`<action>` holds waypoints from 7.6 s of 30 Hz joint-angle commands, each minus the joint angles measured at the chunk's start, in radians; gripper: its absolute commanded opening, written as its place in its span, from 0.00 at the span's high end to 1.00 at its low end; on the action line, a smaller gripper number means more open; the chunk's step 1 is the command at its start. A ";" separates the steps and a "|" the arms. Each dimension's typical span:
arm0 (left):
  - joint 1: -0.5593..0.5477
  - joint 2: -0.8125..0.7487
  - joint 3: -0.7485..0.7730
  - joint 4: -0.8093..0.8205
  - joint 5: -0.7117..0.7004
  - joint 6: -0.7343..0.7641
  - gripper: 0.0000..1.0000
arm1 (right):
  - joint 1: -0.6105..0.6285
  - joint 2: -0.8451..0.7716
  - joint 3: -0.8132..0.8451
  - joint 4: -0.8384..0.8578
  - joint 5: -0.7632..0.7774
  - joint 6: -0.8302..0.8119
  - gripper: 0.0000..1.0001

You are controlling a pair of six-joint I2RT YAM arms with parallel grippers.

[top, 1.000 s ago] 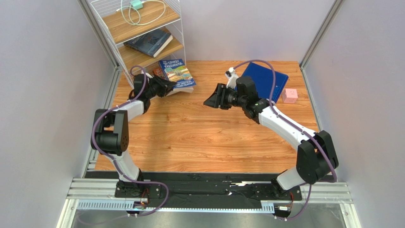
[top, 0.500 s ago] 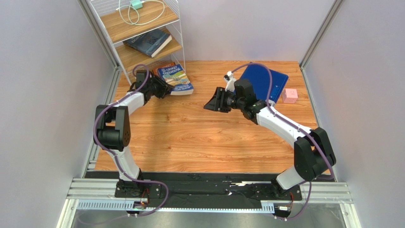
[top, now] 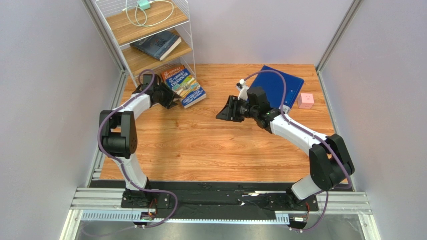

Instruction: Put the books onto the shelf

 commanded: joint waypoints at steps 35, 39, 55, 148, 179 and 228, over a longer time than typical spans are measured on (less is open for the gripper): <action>-0.309 0.200 0.288 -0.193 -0.305 0.416 1.00 | -0.062 -0.073 -0.024 0.020 0.021 -0.007 0.46; -0.309 0.237 0.365 -0.249 -0.359 0.421 1.00 | -0.073 -0.076 -0.025 0.014 0.010 -0.011 0.47; -0.208 0.275 0.452 -0.349 -0.406 0.444 1.00 | -0.088 -0.079 -0.038 0.015 -0.008 -0.022 0.47; -0.456 0.297 0.535 -0.466 -0.781 0.922 1.00 | -0.085 -0.059 -0.145 0.136 -0.079 0.013 0.47; -0.398 0.640 1.034 -0.628 -0.923 1.031 1.00 | -0.088 -0.032 -0.150 0.142 -0.073 -0.008 0.47; -0.611 -0.630 -0.300 -0.102 -0.394 0.660 0.32 | -0.087 -0.289 -0.260 -0.137 0.215 -0.111 0.24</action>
